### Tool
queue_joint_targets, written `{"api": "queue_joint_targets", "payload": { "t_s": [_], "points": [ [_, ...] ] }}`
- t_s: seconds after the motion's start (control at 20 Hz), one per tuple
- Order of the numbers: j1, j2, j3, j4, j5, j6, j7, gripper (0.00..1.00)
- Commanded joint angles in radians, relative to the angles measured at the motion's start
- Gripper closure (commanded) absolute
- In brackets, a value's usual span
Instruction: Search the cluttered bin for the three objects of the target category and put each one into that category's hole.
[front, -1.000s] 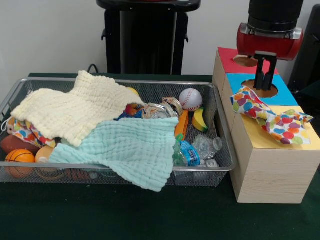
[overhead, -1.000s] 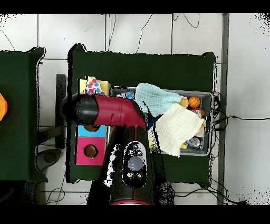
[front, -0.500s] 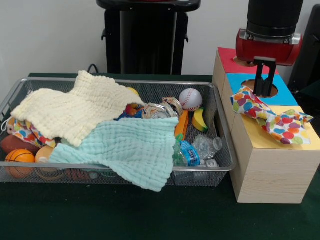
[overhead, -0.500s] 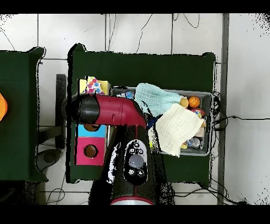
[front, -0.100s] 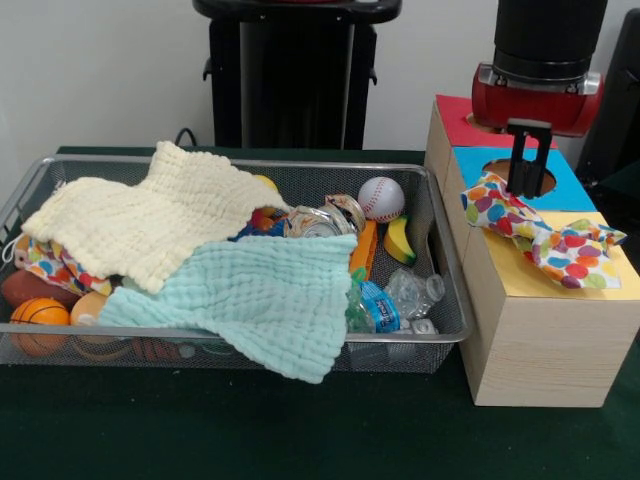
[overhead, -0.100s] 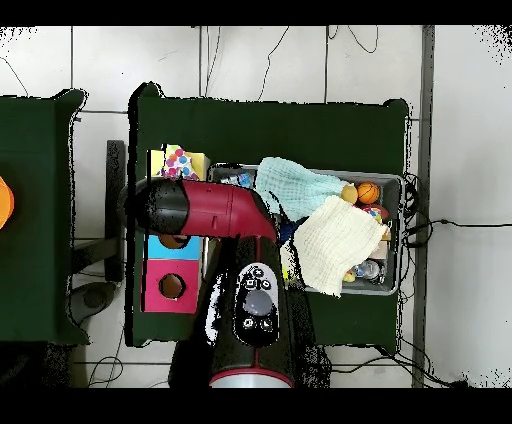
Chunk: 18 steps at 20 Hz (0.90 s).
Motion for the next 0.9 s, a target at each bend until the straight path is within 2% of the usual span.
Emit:
{"api": "queue_joint_targets", "payload": {
  "t_s": [0.05, 0.9],
  "points": [
    [-0.034, 0.077, 0.084, 0.117, -0.073, -0.088, 0.02, 1.0],
    [-0.028, 0.103, 0.075, 0.1, -0.08, -0.08, 0.013, 1.0]
  ]
}}
